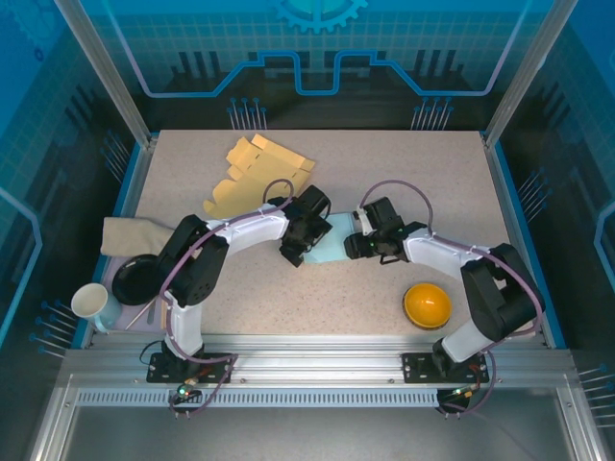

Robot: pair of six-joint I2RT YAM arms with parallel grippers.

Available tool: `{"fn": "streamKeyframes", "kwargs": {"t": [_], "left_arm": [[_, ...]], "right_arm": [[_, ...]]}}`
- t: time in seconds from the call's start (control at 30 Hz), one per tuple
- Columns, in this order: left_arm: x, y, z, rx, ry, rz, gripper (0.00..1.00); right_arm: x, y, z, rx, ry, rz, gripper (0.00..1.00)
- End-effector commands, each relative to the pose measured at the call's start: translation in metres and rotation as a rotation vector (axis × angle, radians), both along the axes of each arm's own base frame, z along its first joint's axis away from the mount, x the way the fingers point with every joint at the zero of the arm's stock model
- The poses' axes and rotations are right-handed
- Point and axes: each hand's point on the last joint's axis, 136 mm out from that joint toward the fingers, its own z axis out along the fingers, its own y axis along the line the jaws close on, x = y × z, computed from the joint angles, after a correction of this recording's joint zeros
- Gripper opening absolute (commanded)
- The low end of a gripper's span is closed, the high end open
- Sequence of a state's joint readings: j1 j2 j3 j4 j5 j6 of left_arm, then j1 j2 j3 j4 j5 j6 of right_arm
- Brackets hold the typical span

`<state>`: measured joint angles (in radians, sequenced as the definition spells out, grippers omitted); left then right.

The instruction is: Fold the paper box

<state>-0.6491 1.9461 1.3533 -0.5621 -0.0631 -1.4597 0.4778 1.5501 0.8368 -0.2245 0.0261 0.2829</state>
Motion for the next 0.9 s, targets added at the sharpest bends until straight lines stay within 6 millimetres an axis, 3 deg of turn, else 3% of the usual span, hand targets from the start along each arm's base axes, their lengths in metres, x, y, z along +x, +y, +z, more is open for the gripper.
{"fn": "streamKeyframes", "kwargs": {"t": [0.0, 0.2, 0.27, 0.53, 0.7, 0.87], "left_arm": [[-0.021, 0.037, -0.036, 0.13, 0.122, 0.03, 0.94], [-0.021, 0.038, -0.036, 0.134, 0.123, 0.021, 0.94], [-0.021, 0.038, -0.036, 0.136, 0.124, 0.017, 0.94], [-0.022, 0.043, -0.035, 0.151, 0.129, 0.014, 0.94], [-0.021, 0.043, -0.033, 0.151, 0.124, 0.009, 0.94], [-0.022, 0.044, -0.034, 0.153, 0.125, 0.011, 0.93]], "right_arm": [[-0.017, -0.006, 0.009, -0.022, 0.029, 0.005, 0.59], [-0.029, -0.018, 0.022, -0.051, 0.074, -0.029, 0.59], [-0.023, -0.014, 0.034, -0.025, 0.065, -0.026, 0.59], [0.003, -0.013, 0.044, 0.055, 0.035, -0.042, 0.57], [0.014, 0.0, 0.038, 0.099, 0.055, -0.033, 0.55], [0.017, 0.002, 0.017, 0.109, 0.088, -0.055, 0.55]]}}
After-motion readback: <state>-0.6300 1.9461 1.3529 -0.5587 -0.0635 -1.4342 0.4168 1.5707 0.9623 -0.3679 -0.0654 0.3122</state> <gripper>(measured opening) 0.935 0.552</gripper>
